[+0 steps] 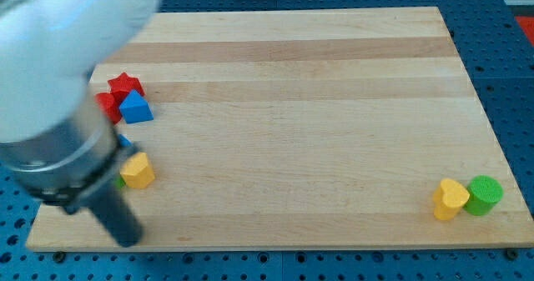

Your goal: Point your arm at green star

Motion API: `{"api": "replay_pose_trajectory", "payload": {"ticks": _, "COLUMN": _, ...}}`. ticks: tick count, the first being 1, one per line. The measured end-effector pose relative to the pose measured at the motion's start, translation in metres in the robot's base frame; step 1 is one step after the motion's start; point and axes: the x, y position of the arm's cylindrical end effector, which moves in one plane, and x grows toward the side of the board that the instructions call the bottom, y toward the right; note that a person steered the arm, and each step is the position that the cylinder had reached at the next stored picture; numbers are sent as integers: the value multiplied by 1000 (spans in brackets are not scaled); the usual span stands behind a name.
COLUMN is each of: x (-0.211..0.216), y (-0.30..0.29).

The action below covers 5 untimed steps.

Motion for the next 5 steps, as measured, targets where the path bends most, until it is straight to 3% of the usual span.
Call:
{"api": "replay_pose_trajectory", "payload": {"ticks": 1, "x": -7, "y": -61}}
{"api": "replay_pose_trajectory", "payload": {"ticks": 2, "x": -38, "y": -80}}
{"api": "replay_pose_trajectory", "payload": {"ticks": 5, "x": -64, "y": -61}}
